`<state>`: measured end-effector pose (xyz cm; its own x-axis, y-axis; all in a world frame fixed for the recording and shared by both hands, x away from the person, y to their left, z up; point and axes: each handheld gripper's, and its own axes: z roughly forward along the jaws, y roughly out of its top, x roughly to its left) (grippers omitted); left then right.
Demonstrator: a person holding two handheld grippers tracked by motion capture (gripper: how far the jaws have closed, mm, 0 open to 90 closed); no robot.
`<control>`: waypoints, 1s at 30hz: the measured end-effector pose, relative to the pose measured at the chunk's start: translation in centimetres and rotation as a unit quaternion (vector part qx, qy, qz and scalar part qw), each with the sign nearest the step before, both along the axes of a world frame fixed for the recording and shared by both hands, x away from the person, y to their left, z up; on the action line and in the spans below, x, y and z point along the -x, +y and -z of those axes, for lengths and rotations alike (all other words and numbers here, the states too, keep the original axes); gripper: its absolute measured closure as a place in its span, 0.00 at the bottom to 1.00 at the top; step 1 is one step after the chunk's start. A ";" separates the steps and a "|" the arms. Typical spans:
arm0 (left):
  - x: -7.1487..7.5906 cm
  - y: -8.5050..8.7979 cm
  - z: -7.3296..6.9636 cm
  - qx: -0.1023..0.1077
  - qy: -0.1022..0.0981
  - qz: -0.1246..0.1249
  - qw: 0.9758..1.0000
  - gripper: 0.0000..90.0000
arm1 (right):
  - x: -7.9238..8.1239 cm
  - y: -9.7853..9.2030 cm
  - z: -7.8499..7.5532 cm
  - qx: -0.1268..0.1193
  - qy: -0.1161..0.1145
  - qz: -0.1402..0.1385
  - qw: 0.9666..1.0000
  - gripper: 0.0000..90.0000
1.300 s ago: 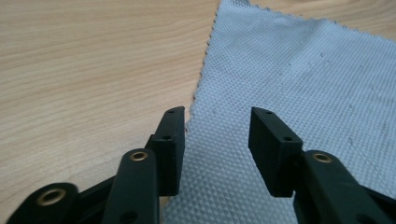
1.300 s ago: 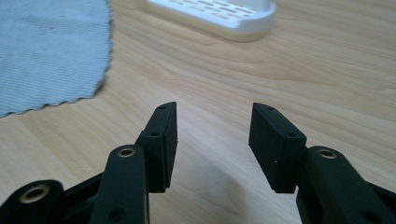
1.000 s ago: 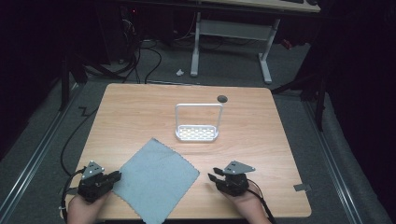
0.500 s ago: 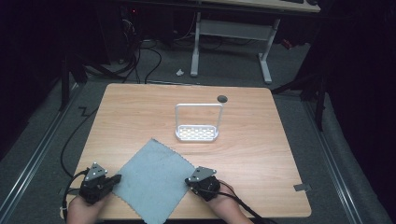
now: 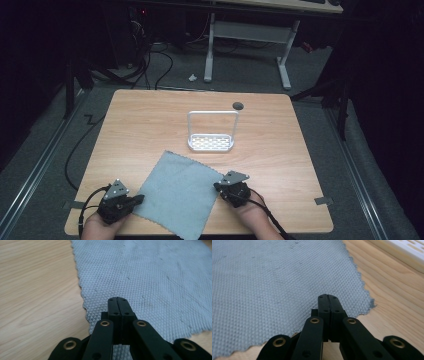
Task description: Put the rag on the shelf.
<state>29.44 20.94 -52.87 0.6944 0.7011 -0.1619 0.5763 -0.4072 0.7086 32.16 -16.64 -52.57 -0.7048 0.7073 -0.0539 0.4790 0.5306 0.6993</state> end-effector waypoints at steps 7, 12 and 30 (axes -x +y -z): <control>0.7 -1.8 0.0 0.010 0.015 0.047 0.999 1.00 | -0.8 -1.7 0.1 -0.001 -0.009 0.028 1.000 1.00; 0.2 -2.1 -0.5 0.014 -0.007 0.036 0.999 0.91 | 0.3 -1.6 -0.3 -0.001 -0.008 0.014 1.000 0.99; -2.3 -4.3 -0.2 -0.029 -0.024 0.025 0.999 1.00 | 4.3 -1.3 -0.1 -0.020 0.024 -0.026 0.999 1.00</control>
<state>31.72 16.64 -52.67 0.7347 0.6727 -0.0871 0.5197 -0.4757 0.7097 27.81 -17.94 -52.46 -0.7419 0.6704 0.0089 0.4855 0.5280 0.6968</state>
